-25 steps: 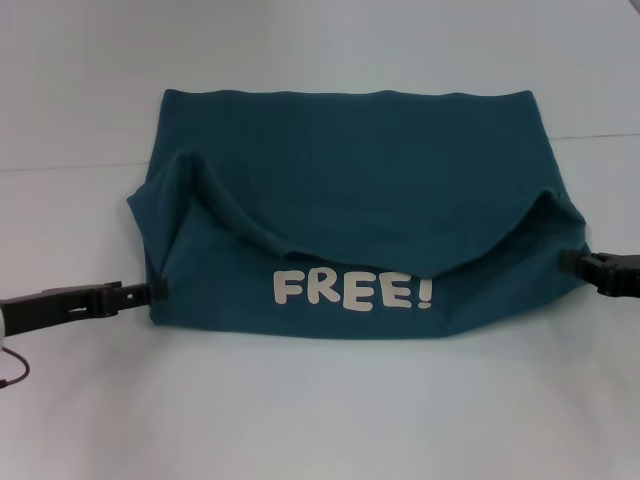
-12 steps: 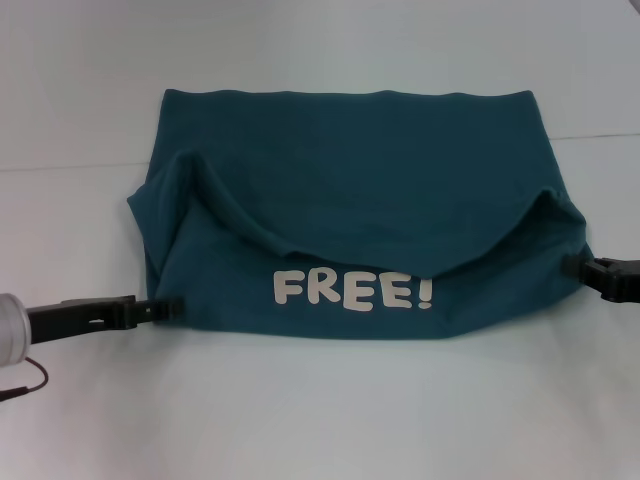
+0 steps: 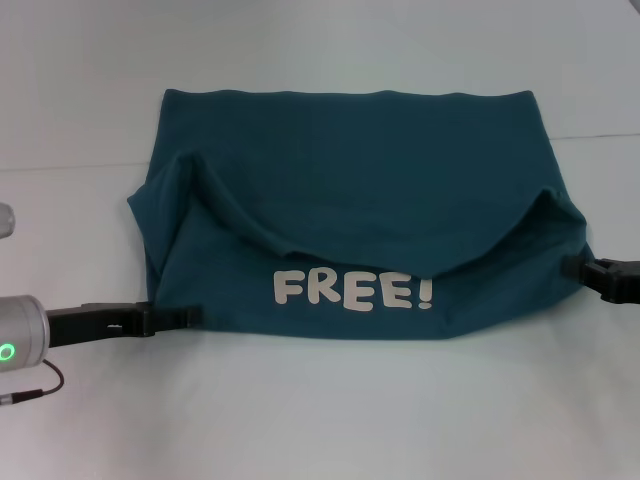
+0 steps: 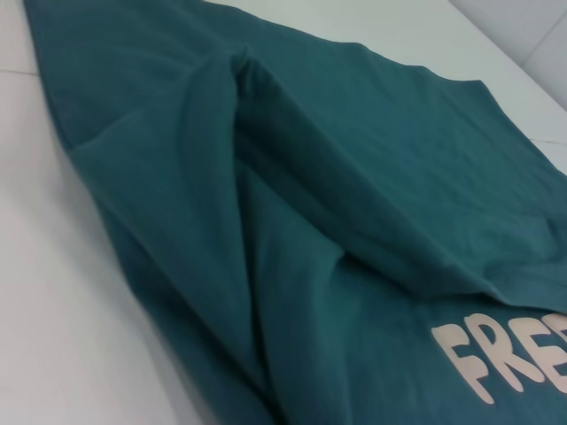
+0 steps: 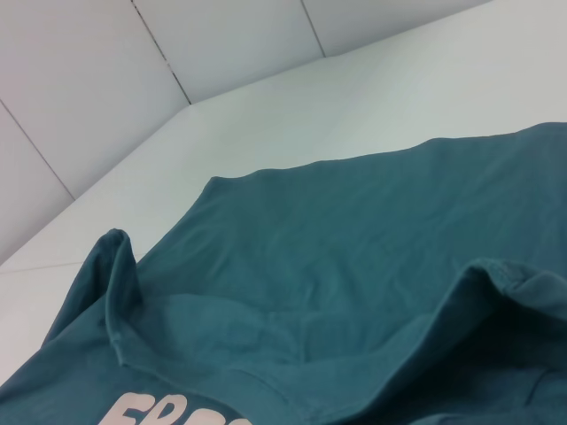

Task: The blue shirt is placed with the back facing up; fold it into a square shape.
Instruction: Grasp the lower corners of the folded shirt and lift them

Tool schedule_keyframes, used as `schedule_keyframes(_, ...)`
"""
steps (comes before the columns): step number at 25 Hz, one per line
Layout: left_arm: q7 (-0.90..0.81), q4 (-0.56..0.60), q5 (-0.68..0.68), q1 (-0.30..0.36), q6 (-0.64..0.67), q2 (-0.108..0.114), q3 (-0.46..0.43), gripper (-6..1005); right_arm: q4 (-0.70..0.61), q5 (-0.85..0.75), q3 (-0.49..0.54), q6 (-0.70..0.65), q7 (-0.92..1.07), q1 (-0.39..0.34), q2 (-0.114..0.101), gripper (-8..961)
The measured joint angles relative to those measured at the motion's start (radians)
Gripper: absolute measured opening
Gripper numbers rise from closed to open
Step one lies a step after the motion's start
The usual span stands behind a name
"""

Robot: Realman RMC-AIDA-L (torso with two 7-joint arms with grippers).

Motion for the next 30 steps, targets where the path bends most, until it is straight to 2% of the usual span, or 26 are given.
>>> schedule_keyframes(8,-0.001,0.006,-0.001,-0.011,0.020,-0.001,0.039,889,-0.001,0.000,0.000,0.000,0.003,0.000,0.000,26)
schedule_keyframes(21,0.005,0.014,-0.001,-0.027,0.031,0.001,0.040,884,0.002,0.000,0.001,0.005,0.004,0.000,0.000,25)
schedule_keyframes(27,0.012,0.035,0.002,-0.020,0.019,0.000,0.040,670,0.000,0.000,0.004,0.004,0.004,0.000,0.000,26)
schedule_keyframes(30,0.011,0.035,0.010,-0.025,0.017,0.000,0.040,614,0.000,0.000,0.007,0.004,0.004,0.000,0.000,26)
